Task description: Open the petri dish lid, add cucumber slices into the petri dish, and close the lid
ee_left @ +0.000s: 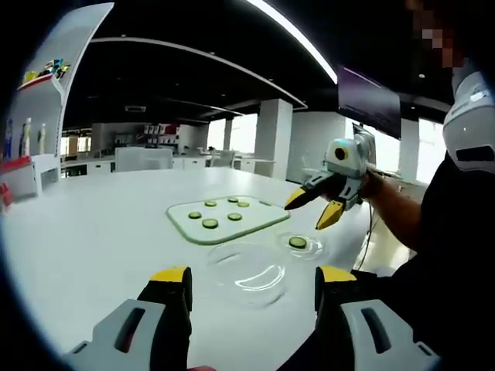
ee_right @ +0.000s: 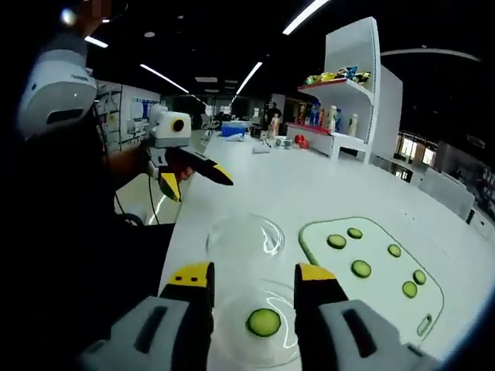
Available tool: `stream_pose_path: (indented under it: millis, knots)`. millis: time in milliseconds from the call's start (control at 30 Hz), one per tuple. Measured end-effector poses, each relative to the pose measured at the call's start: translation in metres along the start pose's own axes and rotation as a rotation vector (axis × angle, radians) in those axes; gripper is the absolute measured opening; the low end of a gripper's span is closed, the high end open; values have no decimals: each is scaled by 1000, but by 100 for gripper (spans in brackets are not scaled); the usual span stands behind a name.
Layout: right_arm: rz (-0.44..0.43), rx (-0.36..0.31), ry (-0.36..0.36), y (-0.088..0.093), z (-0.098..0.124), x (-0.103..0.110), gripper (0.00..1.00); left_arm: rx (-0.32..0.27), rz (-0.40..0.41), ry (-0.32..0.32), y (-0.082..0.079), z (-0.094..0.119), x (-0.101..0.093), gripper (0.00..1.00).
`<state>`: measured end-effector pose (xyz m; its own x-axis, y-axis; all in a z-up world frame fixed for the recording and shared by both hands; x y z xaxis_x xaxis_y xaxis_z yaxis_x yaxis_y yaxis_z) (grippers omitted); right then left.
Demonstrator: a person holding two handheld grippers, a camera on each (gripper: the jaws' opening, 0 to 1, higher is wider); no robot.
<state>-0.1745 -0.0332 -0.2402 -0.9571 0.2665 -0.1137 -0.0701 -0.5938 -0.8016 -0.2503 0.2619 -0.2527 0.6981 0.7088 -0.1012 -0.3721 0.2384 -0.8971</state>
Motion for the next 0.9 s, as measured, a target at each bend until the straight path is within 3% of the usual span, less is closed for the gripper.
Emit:
stream_pose_path:
  millis: [200, 533, 733, 900]
  knots:
    - [5, 10, -15, 2, -14, 6, 42, 12, -11, 3, 1, 1, 5, 64]
    - [11, 30, -36, -3, -27, -3, 45, 36, -15, 16, 6, -5, 16, 64]
    - [30, 57, -55, -7, -38, -5, 47, 83, -103, 36, 5, -13, 15, 66]
    - [46, 90, -65, -6, -48, -8, 48, 98, -118, 58, 5, -20, 17, 66]
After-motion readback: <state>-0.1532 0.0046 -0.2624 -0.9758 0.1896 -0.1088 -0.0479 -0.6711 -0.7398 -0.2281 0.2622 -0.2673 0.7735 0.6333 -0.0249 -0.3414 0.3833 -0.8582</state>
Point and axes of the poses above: the point that each gripper's makers call its tool centre point, and the gripper's own axes: z roughly backward along the fingers, x roughly to its left, y roughly out of its underside, the point moved 10 cm from there along z, roughly backward along the fingers, and after that the axes turned 14 degrees about x, right-handed, at the moved point
